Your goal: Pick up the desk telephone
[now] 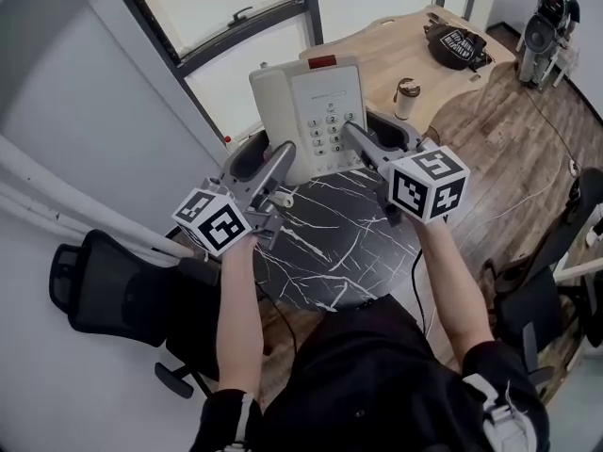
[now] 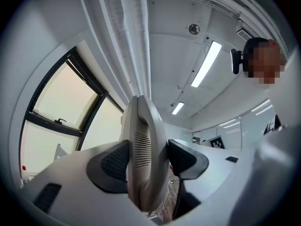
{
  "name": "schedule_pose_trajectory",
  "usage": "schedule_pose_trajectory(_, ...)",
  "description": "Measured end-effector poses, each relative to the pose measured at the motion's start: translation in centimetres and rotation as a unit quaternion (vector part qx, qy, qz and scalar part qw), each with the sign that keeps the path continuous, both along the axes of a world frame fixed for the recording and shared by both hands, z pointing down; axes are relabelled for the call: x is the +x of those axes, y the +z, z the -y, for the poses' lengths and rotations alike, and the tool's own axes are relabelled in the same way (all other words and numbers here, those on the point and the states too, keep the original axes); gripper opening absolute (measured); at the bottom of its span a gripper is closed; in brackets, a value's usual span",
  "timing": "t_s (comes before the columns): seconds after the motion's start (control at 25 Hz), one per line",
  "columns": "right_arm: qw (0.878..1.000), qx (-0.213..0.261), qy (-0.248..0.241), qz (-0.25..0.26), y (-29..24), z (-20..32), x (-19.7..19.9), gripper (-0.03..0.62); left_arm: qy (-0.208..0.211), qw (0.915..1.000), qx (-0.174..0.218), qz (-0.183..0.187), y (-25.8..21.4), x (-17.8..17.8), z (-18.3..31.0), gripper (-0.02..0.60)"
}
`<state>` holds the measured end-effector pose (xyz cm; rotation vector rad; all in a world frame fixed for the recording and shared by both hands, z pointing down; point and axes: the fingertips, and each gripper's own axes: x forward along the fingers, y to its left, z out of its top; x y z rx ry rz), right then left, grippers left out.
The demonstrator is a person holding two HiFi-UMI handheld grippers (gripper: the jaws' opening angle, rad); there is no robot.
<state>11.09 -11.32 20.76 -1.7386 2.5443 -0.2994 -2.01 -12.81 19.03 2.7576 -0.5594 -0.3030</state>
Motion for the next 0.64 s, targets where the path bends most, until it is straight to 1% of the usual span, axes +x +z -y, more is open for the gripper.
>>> schedule_pose_trajectory(0.12, 1.000, -0.001, 0.000, 0.003, 0.00, -0.11, -0.20, 0.167, -0.002, 1.0000, -0.003, -0.004, -0.01, -0.23, -0.05, 0.273)
schedule_pose_trajectory(0.64, 1.000, -0.012, -0.003, 0.010, 0.75, 0.26, -0.41, 0.166, -0.001, 1.0000, -0.003, 0.005, 0.55, -0.38, 0.07, 0.275)
